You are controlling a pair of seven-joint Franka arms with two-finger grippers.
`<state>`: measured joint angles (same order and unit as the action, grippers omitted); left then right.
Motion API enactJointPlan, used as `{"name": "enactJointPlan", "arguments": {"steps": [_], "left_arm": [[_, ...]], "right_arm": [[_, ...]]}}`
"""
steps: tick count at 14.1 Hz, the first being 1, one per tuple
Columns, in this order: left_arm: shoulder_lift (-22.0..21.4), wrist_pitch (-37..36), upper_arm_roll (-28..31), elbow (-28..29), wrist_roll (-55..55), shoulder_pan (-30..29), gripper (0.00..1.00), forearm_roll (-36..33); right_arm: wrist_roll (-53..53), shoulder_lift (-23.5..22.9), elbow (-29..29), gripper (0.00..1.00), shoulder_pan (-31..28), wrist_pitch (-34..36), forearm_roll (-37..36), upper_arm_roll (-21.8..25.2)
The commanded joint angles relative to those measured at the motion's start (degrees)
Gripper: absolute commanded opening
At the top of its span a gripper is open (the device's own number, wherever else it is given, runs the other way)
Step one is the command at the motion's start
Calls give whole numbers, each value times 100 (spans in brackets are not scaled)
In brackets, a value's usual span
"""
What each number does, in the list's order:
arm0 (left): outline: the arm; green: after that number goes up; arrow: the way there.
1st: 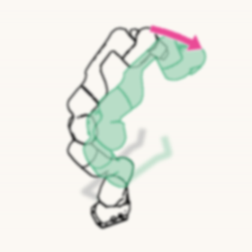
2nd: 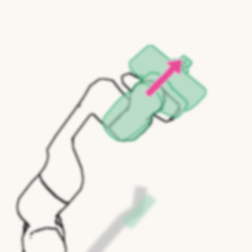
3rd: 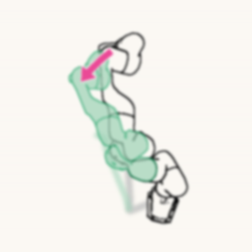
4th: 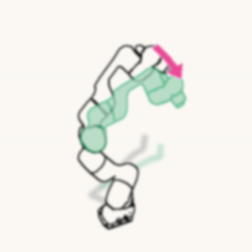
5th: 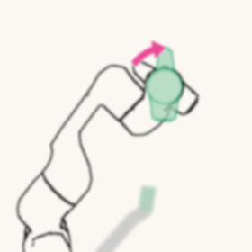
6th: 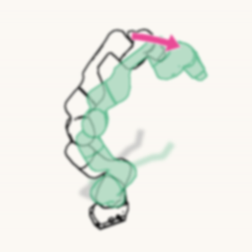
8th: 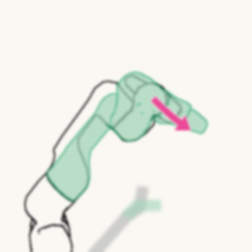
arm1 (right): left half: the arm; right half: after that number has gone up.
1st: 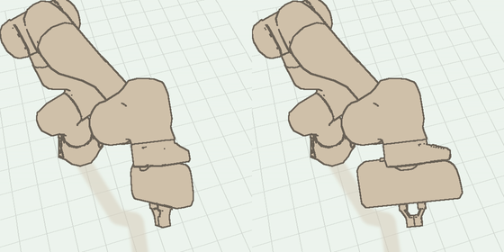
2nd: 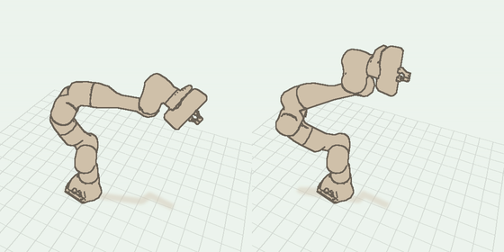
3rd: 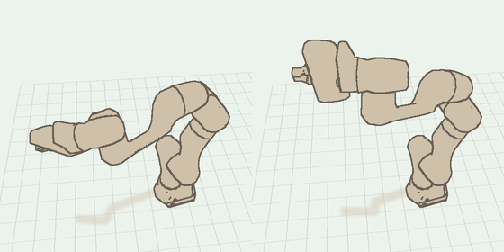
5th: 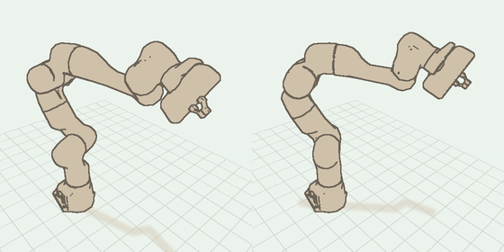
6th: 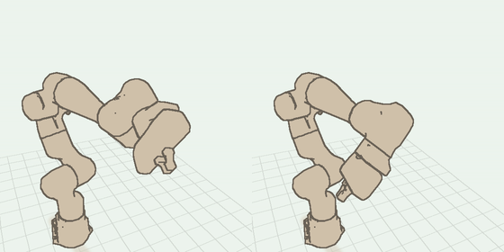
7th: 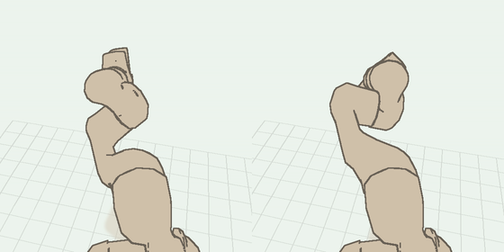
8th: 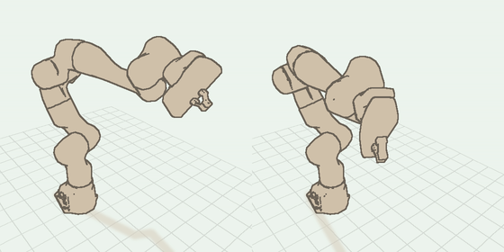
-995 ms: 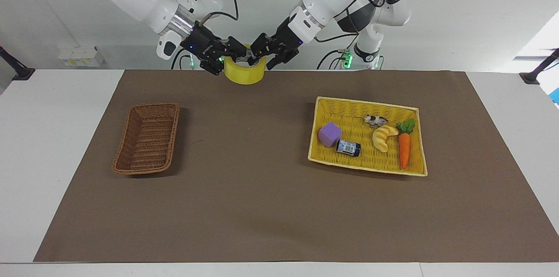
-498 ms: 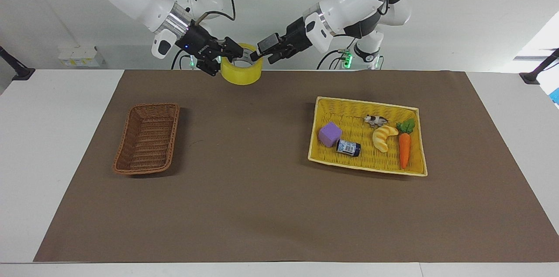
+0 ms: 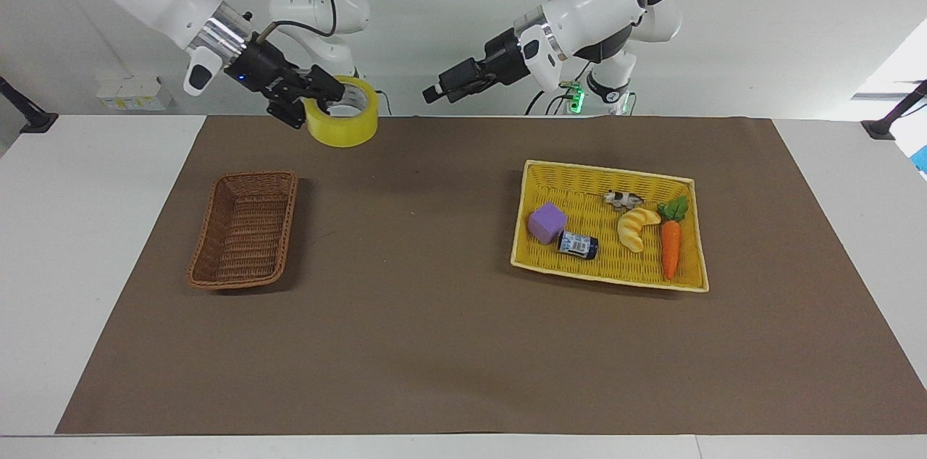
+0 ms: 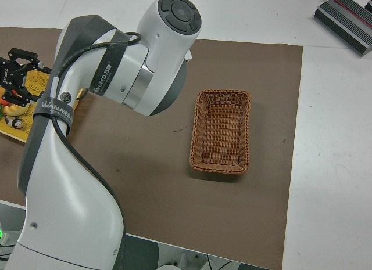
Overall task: Move tape to another basket
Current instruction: 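Lower the tape into the brown basket while the left gripper withdraws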
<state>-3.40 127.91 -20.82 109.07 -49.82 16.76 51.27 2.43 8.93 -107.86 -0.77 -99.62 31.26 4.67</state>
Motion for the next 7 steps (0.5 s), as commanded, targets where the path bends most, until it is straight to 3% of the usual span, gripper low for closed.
{"name": "enactJointPlan", "arguments": {"steps": [1, 5, 7], "left_arm": [[-337, -668, 16, 325, 138, -339, 100, -1036], [-337, -1241, 16, 316, 1348, -909, 100, -1988], [-310, -1251, 16, 317, 1982, -1261, 100, -2268]], "right_arm": [[117, -373, -68, 0, -203, -259, -375, -46], [1062, -1085, -191, 0, -1089, -506, -375, -54], [1452, -1262, -383, 0, -1206, -760, -402, -45]]}}
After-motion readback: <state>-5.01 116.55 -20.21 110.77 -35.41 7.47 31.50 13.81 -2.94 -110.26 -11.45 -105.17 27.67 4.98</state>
